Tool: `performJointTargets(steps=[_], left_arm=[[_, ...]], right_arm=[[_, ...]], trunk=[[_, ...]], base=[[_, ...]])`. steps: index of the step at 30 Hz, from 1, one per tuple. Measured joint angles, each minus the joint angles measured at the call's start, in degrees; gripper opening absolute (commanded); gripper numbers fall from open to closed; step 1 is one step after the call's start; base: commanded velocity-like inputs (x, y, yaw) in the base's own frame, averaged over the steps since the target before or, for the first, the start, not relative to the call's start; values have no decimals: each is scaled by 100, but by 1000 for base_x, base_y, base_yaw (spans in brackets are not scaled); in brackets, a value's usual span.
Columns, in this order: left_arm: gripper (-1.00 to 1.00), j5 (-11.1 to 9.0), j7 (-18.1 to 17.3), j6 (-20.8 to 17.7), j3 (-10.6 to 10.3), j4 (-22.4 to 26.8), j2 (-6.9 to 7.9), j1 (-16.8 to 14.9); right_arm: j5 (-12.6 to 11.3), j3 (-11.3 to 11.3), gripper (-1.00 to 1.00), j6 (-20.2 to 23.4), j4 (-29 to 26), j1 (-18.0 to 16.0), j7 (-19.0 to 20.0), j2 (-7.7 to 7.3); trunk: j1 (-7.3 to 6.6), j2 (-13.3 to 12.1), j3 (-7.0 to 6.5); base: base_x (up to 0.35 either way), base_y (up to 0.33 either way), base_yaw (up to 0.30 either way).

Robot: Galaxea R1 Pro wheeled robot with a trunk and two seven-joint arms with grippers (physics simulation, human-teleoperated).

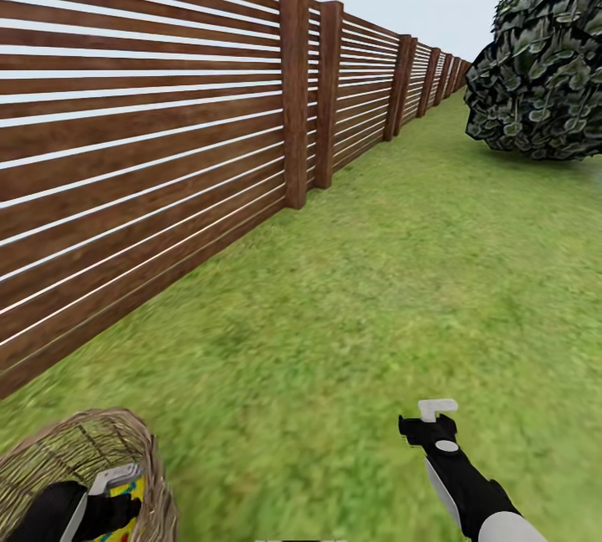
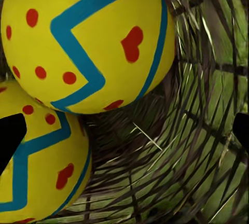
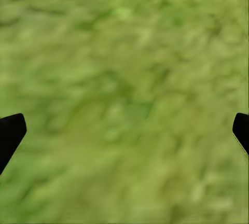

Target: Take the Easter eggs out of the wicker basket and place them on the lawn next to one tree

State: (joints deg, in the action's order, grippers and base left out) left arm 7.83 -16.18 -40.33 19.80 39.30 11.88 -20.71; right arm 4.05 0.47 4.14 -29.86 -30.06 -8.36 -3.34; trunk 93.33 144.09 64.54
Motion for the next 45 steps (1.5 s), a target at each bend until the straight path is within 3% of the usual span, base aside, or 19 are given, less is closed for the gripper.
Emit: performJointTargets(steps=[11,13,16,27,45], left_arm=[[100,14,0,2,8,71,7,2],[100,2,0,-2,122,152,25,4],[100,10,0,-1,507,255,64,1],[100,18,1,-7,584,283,79,0],[100,16,1,1,577,291,32,2]], right_arm=[[1,7,100,2,86,0,0,39],[2,8,100,0,103,0,0,43],[1,8,100,4,112,0,0,45],[7,8,100,0,126,0,2,45],[8,8,100,0,123,0,3,45]], trunk=[[3,0,0],[3,0,0],[3,0,0],[3,0,0],[50,24,399]], base=[[47,0,0],[0,0,0],[0,0,0],[0,0,0],[0,0,0]])
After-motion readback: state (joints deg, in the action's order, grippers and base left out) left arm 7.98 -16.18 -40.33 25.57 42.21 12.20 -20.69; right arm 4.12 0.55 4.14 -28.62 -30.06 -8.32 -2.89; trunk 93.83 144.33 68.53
